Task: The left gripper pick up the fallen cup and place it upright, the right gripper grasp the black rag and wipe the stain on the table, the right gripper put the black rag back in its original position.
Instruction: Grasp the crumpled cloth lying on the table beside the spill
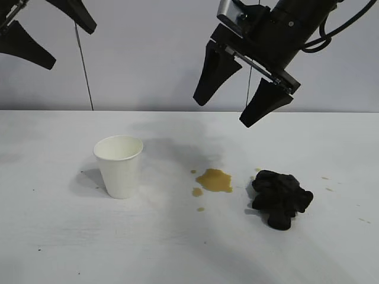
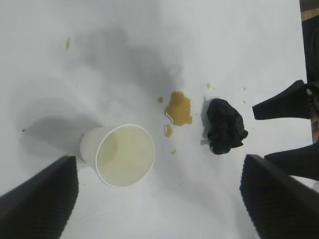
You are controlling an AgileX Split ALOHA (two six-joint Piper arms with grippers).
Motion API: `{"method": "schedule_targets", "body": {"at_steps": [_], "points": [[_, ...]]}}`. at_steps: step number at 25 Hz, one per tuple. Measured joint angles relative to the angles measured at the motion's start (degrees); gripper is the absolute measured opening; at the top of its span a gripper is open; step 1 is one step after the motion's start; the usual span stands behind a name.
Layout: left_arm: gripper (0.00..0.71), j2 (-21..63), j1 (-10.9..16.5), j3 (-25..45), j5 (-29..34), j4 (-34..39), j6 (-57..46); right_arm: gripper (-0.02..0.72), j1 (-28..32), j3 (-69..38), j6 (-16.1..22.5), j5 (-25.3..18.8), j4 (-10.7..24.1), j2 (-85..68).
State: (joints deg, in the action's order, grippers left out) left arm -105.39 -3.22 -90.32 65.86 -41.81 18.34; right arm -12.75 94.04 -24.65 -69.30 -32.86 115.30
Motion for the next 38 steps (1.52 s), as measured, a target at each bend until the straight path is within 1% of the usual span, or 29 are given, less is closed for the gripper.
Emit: {"method": "schedule_targets", "body": {"at_steps": [1, 4, 7, 9, 11, 16, 18, 23, 27, 31, 38], "points": [[0.636, 0.00, 0.00, 0.00, 0.51, 0.32, -0.07, 0.694, 0.00, 0.00, 0.94, 0.05, 1.31, 0.00], [0.636, 0.00, 0.00, 0.00, 1.44, 0.37, -0.13, 0.694, 0.00, 0.00, 2.70, 0.29, 6.78, 0.00], [0.636, 0.00, 0.00, 0.00, 2.04, 0.42, -0.13, 0.694, 0.00, 0.00, 4.58, 0.76, 10.27, 0.00], [0.636, 0.00, 0.00, 0.00, 2.71, 0.42, -0.13, 0.694, 0.00, 0.00, 5.77, 1.78, 11.29, 0.00], [0.636, 0.00, 0.00, 0.49, 3.30, 0.21, -0.13, 0.694, 0.00, 0.00, 7.00, 2.68, 11.49, 0.00], [0.636, 0.11, 0.00, 5.18, 3.13, -0.49, -0.02, 0.683, -0.11, 0.00, 7.88, 3.26, 12.82, 0.00], [0.636, 0.11, 0.00, 5.90, 2.92, -0.15, 0.04, 0.682, -0.17, 0.00, 7.88, 2.84, 14.35, 0.00], [0.636, 0.16, 0.00, 5.90, 2.50, 0.02, 0.21, 0.682, -0.17, 0.00, 8.27, 0.00, 18.07, 0.00], [0.636, 0.85, 0.00, 5.90, 1.76, 0.14, 0.52, 0.682, -0.17, -0.08, 11.48, -0.12, 20.96, 0.00], [0.636, 2.39, 0.00, 5.90, 1.12, 0.29, 0.72, 0.682, -0.17, -0.35, 12.47, -0.18, 23.38, 0.49], [0.636, 2.86, 0.00, 5.90, 0.13, 0.36, 0.90, 0.682, -1.13, -3.68, 12.66, -0.02, 23.60, 3.36]]}}
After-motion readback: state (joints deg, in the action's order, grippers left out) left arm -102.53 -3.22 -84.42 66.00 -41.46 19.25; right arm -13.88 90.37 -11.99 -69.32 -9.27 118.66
